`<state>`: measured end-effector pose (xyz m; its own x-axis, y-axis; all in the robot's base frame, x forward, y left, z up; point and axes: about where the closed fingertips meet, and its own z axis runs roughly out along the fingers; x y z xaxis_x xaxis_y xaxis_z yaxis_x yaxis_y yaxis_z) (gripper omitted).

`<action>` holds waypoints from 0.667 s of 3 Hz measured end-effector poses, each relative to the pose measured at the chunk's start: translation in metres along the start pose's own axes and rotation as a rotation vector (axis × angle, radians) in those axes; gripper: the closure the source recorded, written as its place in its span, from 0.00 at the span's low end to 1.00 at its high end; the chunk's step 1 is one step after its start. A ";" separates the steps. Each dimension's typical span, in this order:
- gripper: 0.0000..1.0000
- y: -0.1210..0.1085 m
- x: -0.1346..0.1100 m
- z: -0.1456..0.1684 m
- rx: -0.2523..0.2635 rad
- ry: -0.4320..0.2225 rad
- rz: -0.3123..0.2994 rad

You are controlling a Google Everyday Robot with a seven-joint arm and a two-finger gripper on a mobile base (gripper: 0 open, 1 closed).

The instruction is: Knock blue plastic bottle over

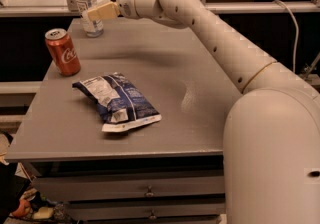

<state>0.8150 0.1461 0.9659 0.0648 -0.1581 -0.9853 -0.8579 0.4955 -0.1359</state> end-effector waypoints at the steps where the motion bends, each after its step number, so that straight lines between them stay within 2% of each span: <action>1: 0.00 0.001 0.002 0.020 0.018 -0.026 0.013; 2: 0.00 0.000 0.004 0.029 0.042 -0.034 0.018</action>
Offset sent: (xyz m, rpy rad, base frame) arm 0.0232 0.0266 -0.0078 0.0526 -0.0155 -0.0750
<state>0.8301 0.1705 0.9595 0.0674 -0.1206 -0.9904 -0.8371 0.5333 -0.1219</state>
